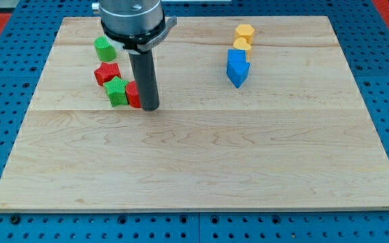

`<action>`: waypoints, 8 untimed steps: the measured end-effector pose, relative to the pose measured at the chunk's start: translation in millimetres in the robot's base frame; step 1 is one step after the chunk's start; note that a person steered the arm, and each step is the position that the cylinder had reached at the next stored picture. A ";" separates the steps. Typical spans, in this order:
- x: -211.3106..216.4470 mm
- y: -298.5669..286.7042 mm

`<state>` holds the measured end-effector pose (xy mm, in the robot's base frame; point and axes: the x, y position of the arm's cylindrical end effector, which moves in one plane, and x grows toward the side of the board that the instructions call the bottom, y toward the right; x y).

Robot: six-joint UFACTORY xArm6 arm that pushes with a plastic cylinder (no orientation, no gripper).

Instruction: Place the red circle to the right of the green star

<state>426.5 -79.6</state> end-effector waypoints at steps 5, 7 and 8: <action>-7.8 -40.4; -13.4 -6.0; 32.1 53.9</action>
